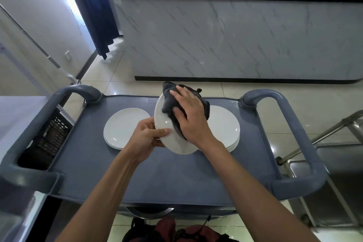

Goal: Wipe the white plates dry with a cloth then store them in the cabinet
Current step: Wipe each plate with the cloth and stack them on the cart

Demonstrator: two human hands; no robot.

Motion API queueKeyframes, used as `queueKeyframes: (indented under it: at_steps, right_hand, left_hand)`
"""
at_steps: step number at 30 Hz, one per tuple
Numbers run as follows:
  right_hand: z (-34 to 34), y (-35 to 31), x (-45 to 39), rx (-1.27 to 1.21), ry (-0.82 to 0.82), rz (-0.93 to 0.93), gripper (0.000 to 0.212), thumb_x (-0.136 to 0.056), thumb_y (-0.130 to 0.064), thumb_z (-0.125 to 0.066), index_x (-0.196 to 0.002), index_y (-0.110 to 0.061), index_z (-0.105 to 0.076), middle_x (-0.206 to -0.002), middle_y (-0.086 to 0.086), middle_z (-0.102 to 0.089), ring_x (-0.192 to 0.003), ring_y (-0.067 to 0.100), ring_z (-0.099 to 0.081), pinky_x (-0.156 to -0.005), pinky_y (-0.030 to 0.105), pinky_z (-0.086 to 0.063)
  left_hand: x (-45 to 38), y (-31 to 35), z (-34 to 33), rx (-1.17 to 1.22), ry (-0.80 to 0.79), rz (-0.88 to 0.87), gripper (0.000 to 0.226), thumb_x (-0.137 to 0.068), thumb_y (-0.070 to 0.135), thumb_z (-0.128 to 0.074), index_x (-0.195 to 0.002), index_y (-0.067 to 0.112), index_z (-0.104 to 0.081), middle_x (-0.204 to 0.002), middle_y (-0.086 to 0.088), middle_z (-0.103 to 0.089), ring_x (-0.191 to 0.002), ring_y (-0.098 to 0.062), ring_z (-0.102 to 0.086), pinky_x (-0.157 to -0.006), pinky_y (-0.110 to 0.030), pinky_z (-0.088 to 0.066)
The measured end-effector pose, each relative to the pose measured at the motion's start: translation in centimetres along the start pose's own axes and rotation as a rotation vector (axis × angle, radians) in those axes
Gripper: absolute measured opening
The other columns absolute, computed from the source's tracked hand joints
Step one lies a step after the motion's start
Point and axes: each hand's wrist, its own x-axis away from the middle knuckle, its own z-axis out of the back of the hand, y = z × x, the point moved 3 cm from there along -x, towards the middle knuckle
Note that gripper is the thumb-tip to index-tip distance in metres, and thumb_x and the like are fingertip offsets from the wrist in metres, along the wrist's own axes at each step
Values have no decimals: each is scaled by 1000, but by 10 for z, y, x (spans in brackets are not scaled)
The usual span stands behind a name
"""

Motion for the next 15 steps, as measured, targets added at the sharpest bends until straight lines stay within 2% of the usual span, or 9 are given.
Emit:
queueKeyframes:
  at_steps: [2,6,11,15]
  right_hand:
    - [-4,-2,6,-8,-29,16,49,-99,-29,-43,-147,-22,-47,-159,1,-36,-148,19,-28,-117,56,-23]
    - [-14,-8,16,4,-58,38,50,-98,-30,-41,-148,-24,-46,-160,0,-33,-150,18,-24,-118,54,-21]
    - [-14,-6,7,0,-45,9,49,-101,-33,-39,-150,-26,-43,-161,-1,-32,-150,16,-22,-119,51,-18]
    - [-14,-5,-2,-20,-24,-35,47,-103,-32,-39,-150,-27,-42,-161,-4,-32,-150,14,-21,-120,48,-16]
  left_hand:
    - [-1,-1,-2,-32,9,-6,30,-75,-4,-74,-105,1,-73,-104,-25,-73,-91,-40,-71,-71,-48,-60]
    - [-1,-4,-6,-60,34,-9,26,-84,-13,-64,-106,-2,-69,-99,-24,-72,-88,-40,-70,-71,-48,-61]
    - [-2,-2,-5,-43,57,-9,23,-84,-12,-64,-105,-3,-69,-98,-22,-73,-89,-40,-71,-72,-48,-61]
    - [-2,1,-3,-46,38,-16,31,-80,-8,-70,-110,-3,-69,-108,-28,-71,-96,-44,-70,-79,-55,-59]
